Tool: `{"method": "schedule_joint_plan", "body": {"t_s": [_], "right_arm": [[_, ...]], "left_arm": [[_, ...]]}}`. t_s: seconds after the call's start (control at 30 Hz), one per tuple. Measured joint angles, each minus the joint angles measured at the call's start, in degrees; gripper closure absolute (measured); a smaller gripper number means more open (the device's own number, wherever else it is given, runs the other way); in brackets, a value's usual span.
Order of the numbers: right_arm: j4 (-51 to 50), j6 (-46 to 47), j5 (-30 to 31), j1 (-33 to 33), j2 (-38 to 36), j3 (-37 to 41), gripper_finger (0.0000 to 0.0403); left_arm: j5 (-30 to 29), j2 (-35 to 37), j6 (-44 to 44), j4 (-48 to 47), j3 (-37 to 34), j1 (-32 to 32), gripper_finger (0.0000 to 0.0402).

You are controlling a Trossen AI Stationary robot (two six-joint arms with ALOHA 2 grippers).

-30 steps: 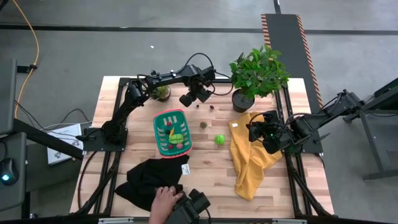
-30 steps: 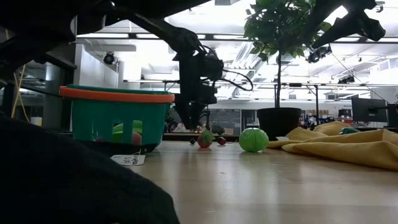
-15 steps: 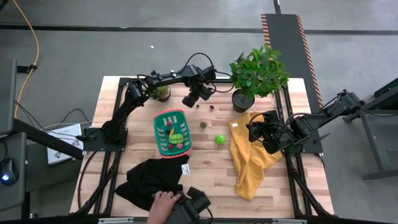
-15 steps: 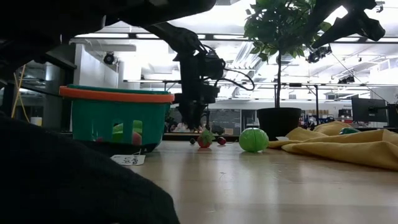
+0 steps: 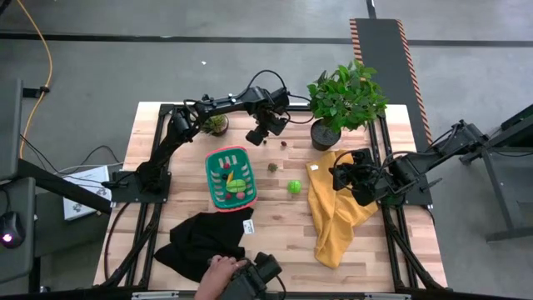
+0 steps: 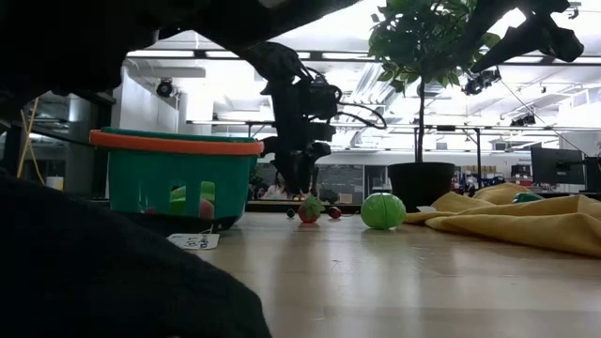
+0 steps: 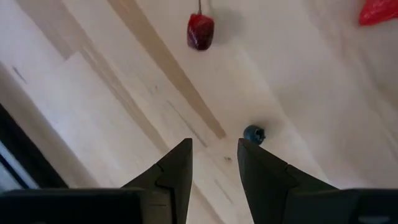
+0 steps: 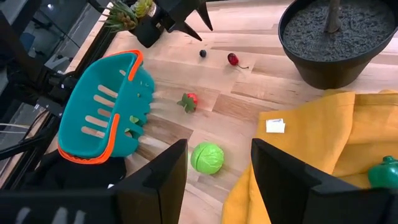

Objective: Pick and placing Produce into tupperware
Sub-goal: Put the blueberry in the green basket

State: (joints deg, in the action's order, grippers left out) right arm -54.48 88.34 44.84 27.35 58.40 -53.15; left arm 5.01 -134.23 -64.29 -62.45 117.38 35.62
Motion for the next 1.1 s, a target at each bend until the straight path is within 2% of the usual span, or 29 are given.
{"method": "schedule_joint_plan", "body": {"t_s": [0.2,0.37,0.77,0.87,1.1], "right_arm": [[0.0,0.2,-0.11,-0.03,-0.01,-0.02,0.0234],[0.0,0.67,-0.67,-1.22,-0.01,-0.02,0.0234],[1.21,0.12,-0.97,-3.02,0.01,0.0,0.0234],[1.18,0.12,-1.16,-3.02,0.01,-0.02,0.0234],[1.11,-0.32,-1.37,-3.02,-0.01,0.0,0.0234]], "left_arm": [[5.45,-0.02,-0.37,-0.97,0.0,1.68,0.0287],[7.56,-0.02,-1.63,-3.63,-0.02,3.12,0.0287],[8.67,-0.02,-4.95,-2.01,-3.74,2.6,0.0287],[6.74,-0.07,-6.02,-1.87,-5.23,2.55,0.0287],[6.48,-0.04,-5.99,-0.18,-6.51,2.42,0.0287]]}}
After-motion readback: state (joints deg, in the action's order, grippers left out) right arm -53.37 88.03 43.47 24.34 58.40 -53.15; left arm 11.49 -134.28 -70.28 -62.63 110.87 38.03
